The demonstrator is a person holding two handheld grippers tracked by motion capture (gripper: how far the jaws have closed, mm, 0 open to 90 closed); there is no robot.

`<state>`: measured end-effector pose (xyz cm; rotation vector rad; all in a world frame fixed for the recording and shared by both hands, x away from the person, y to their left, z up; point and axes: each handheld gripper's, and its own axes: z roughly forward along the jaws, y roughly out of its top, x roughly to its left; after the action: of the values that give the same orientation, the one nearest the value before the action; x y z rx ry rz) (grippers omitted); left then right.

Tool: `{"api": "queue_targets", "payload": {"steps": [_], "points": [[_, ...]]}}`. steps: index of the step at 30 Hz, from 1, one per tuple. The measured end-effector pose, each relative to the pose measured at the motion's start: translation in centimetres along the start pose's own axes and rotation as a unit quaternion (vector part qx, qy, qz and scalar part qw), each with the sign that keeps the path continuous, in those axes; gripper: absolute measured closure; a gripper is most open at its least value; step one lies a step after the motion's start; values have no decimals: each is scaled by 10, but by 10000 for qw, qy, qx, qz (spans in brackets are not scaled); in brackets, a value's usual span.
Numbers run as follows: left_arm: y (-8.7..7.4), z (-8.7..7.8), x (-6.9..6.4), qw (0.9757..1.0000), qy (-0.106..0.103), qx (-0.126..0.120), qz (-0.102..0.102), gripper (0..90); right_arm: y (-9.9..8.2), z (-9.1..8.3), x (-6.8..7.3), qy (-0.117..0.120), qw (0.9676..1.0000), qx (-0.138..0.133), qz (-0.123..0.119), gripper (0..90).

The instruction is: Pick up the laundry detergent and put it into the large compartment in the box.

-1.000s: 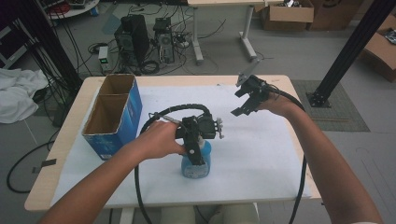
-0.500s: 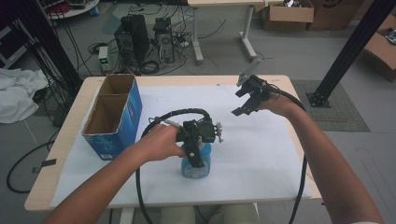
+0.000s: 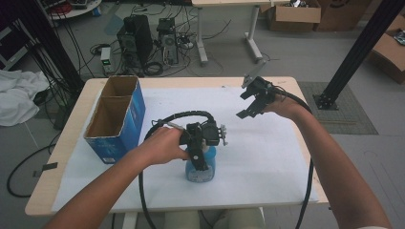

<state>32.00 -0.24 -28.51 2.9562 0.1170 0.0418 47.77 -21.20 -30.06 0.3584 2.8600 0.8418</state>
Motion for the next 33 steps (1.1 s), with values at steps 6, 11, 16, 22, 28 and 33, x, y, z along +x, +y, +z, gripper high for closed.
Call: {"api": "queue_targets", "payload": {"steps": [6, 11, 16, 22, 28, 33], "points": [[-1, 0, 1, 10000, 19, -1, -22, 266, 0, 0, 0, -1, 10000, -14, 23, 153], [-1, 0, 1, 10000, 28, -5, -39, 267, 0, -1, 0, -4, 10000, -16, -2, 153], [-1, 0, 2, 10000, 40, -6, -25, 279, -1, -1, -1, -11, 10000, -13, 26, 153], [-2, 0, 2, 10000, 75, -13, -9, 318, -1, -1, -1, -9, 10000, -17, 4, 153], [-2, 1, 2, 10000, 92, 5, -23, 329, 0, 0, 0, 4, 10000, -18, 21, 154], [-2, 0, 2, 9999, 146, -27, -24, 359, 0, 0, 0, 13, 10000, -29, 16, 154]]}}
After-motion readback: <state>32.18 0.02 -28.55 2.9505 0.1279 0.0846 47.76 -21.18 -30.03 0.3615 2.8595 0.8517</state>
